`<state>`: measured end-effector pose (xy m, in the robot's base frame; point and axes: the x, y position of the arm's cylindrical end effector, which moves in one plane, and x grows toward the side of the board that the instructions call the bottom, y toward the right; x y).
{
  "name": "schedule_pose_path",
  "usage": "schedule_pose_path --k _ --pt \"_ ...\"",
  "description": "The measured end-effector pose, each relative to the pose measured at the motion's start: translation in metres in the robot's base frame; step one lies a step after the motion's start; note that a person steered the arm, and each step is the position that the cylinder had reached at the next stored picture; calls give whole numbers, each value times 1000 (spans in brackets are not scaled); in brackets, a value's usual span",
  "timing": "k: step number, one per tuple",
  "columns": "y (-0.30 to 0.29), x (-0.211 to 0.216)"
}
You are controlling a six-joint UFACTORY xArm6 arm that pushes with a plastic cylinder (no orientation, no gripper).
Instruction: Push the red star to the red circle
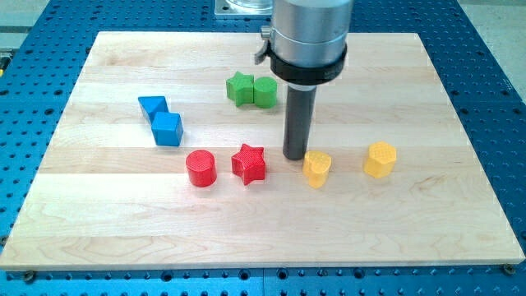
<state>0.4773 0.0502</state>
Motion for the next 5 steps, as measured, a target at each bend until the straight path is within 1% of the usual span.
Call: schedule_pose_path --k 1,2,3,4,5 --pt "-16 21" --pt "-51 21" --pt "-68 18" --pt "-68 18" --pt "-45 41"
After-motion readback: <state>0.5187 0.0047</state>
